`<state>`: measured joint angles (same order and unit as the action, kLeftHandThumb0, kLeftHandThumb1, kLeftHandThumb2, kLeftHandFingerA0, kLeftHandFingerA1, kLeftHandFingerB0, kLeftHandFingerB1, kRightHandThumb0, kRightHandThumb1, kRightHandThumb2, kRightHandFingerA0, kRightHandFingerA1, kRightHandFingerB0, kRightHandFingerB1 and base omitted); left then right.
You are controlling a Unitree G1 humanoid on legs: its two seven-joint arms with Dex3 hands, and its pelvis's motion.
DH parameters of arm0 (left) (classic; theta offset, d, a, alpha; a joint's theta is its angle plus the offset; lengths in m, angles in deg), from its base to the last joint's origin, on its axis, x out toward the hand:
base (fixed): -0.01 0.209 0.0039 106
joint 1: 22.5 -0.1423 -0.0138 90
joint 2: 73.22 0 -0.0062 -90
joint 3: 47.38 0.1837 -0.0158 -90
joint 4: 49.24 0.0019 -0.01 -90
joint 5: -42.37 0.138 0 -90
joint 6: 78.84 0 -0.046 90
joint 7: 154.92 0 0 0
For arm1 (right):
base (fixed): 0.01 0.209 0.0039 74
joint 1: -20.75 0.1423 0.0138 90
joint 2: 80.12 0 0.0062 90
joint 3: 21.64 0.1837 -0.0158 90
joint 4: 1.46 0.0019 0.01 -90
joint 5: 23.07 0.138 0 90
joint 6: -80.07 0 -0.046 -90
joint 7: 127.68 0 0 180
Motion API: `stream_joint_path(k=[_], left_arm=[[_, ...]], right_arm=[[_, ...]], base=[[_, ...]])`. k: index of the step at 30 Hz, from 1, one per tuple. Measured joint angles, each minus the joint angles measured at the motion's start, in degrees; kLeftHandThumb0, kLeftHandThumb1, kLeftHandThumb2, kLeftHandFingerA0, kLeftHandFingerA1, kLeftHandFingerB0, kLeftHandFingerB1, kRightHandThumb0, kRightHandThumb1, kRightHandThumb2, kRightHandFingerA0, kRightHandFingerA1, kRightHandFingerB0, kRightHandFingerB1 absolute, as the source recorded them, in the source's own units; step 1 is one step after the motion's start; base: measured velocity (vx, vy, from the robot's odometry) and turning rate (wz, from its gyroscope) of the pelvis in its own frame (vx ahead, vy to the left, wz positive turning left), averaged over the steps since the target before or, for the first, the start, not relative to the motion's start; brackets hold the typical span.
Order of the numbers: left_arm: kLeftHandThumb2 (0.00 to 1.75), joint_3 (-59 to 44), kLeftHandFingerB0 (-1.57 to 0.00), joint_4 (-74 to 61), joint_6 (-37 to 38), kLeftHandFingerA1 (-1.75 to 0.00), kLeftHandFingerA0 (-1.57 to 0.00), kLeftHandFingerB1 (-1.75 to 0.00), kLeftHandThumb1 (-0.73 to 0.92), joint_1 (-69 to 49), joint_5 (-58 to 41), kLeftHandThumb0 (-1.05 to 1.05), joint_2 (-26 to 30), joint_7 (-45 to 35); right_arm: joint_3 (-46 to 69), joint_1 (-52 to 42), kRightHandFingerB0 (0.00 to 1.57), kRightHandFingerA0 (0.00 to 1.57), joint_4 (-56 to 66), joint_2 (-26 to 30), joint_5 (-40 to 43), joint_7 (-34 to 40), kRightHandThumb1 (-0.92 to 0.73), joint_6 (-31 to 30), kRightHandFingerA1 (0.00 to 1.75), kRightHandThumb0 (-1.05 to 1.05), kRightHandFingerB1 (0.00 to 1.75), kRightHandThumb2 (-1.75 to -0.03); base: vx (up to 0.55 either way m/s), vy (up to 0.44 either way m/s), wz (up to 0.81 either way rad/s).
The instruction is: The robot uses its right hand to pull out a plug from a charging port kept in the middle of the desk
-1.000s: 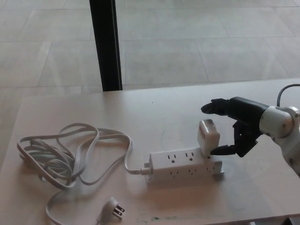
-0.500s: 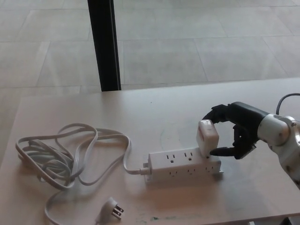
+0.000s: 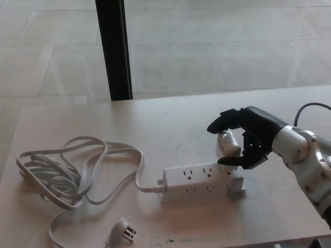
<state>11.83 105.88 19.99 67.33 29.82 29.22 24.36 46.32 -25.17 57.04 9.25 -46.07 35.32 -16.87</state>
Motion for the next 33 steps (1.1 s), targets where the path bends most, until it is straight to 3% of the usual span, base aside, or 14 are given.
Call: stream_joint_path(k=[1,3,4,8,9,10,12,13,15,17,19,26,27,33], left_arm=[[0.82,0.00,-0.88,0.08,0.00,-0.67,-1.04,-0.57,0.32,0.00,-0.01,-0.96,0.00,0.00],[0.82,-0.04,-0.91,0.11,0.00,-0.66,-1.05,-0.56,0.32,0.00,-0.05,-0.98,0.00,-0.01],[0.56,-0.10,-0.88,0.09,0.00,-0.67,-1.02,-0.58,0.47,0.00,-0.07,-0.99,0.00,0.00],[0.57,-0.12,-0.92,0.10,0.00,-0.67,-1.02,-0.58,0.48,0.01,-0.09,-0.99,-0.01,0.00],[0.57,-0.11,-0.93,0.10,0.00,-0.68,-1.03,-0.58,0.49,0.01,-0.09,-0.99,-0.01,0.00],[0.84,-0.09,-0.89,0.12,0.00,-0.67,-1.06,-0.57,0.34,0.01,-0.09,-0.97,-0.01,0.00],[0.84,-0.07,-0.90,0.12,0.00,-0.67,-1.06,-0.56,0.34,-0.02,-0.09,-0.98,-0.02,-0.01],[0.56,-0.08,-0.92,0.13,0.00,-0.69,-1.06,-0.58,0.50,-0.02,-0.09,-0.99,-0.02,-0.02],[0.57,-0.10,-0.92,0.23,0.01,-0.69,-1.04,-0.59,0.50,0.00,-0.10,-0.99,-0.02,-0.03],[0.56,-0.13,-0.93,0.28,0.02,-0.67,-1.02,-0.56,0.50,0.00,-0.12,-0.99,-0.02,-0.10],[0.56,-0.18,-0.92,0.34,0.03,-0.67,-1.01,-0.55,0.51,0.00,-0.14,-1.00,-0.02,-0.18],[0.59,-0.31,-1.02,0.37,0.04,-0.66,-1.05,-0.57,0.53,-0.51,-0.22,-1.01,-0.03,-0.66],[0.58,-0.32,-1.01,0.37,0.04,-0.67,-1.05,-0.56,0.53,-0.56,-0.23,-1.02,-0.03,-0.68],[0.57,-0.53,-0.97,0.30,0.04,-0.67,-1.05,-0.55,0.55,-0.59,-0.41,-1.02,-0.10,-0.83]], right_arm=[[0.11,-0.24,0.62,0.94,-0.01,-0.02,-0.02,0.19,-0.54,0.39,1.34,-0.28,0.45,-0.56],[0.15,-0.55,0.67,0.82,-0.01,-0.02,-0.10,0.44,-0.55,0.73,1.36,-0.21,0.46,-0.59],[0.10,-0.81,0.69,0.81,0.39,0.02,-0.27,0.54,-0.55,0.77,1.27,-0.23,0.45,-0.58],[-0.26,-1.33,0.74,0.82,1.57,0.35,-1.14,0.61,-0.56,0.65,1.32,-0.27,0.45,-0.58],[-0.25,-1.43,0.74,0.84,1.73,0.41,-1.31,0.69,-0.55,0.65,1.12,-0.24,0.46,-0.58],[-0.25,-1.53,0.74,0.86,1.85,0.43,-1.42,0.78,-0.53,0.64,1.40,-0.24,0.47,-0.59],[-0.25,-1.84,0.73,0.87,2.23,0.54,-1.66,1.05,-0.53,0.64,1.48,-0.25,0.48,-0.60],[-0.34,-1.97,0.69,0.87,2.44,0.68,-1.86,1.17,-0.52,0.64,1.52,-0.26,0.47,-0.59],[-0.55,-2.06,0.55,0.88,2.48,0.83,-2.19,1.31,-0.49,0.74,1.41,-0.36,0.42,-0.57],[-0.95,-2.05,0.44,0.88,2.37,0.98,-2.59,1.33,-0.48,0.76,1.50,-0.46,0.41,-0.59],[-1.38,-2.05,0.23,0.83,2.25,1.24,-3.05,1.32,-0.52,0.74,1.31,-0.64,0.32,-0.56],[-3.97,-2.18,0.11,0.79,2.24,2.96,-5.09,-0.28,-0.49,-0.68,1.42,-0.67,0.30,-0.58],[-4.14,-2.18,0.04,0.88,2.28,3.01,-5.33,-0.52,-0.42,-0.98,1.35,-0.73,0.32,-0.77],[-4.38,-2.18,0.05,0.86,2.70,3.00,-6.18,-1.85,-0.41,-2.71,1.43,-0.78,0.16,-0.74]], base=[[0.00,0.000,0.00],[0.00,0.000,0.00],[0.00,0.000,0.00],[0.00,0.000,0.00],[0.00,0.000,0.00],[0.00,0.000,0.00],[0.00,0.000,0.00],[0.00,0.000,0.00],[0.00,0.000,0.00],[0.00,0.000,0.00],[0.00,0.000,0.00],[0.00,0.000,0.00],[0.00,0.000,0.00],[0.00,0.000,0.00]])
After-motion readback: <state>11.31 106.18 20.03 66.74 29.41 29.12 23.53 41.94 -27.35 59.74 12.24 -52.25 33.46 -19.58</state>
